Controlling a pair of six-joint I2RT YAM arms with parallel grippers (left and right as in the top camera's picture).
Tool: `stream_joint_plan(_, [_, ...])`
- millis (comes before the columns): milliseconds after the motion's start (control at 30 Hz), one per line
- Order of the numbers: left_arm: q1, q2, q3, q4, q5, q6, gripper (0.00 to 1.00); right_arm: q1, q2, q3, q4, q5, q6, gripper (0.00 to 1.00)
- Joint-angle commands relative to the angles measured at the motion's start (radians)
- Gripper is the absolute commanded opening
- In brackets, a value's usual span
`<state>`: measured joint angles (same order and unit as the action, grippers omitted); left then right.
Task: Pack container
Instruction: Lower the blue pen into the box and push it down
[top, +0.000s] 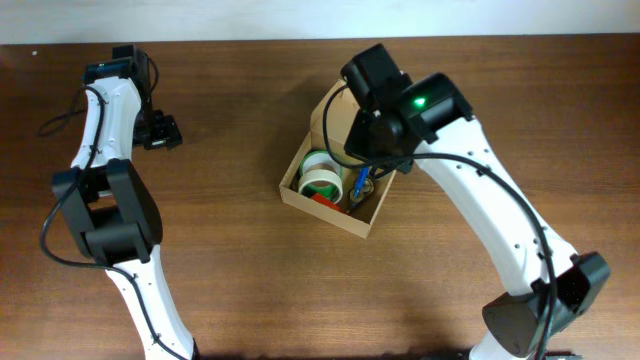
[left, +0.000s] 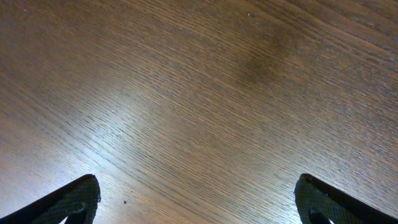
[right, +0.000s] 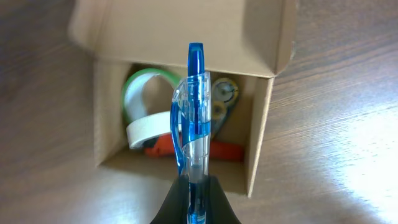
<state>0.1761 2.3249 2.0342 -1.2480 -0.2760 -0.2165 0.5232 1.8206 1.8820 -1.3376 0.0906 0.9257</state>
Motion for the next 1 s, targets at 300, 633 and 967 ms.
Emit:
stream_joint_plan(300, [0.002,-0.012,-0.003,0.000,0.004,0.009,1.00,-0.008,0.015,-0.249,0.171,0.047,0.108,0.04])
stream_joint_plan(633, [0.002,-0.012,-0.003,0.000,0.003,0.009,1.00,-0.006,0.016,-0.309,0.262,0.017,-0.014,0.04])
stream_joint_plan(967, [0.002,-0.012,-0.003,0.000,0.003,0.009,1.00,-0.037,0.019,-0.320,0.341,0.006,-0.768,0.03])
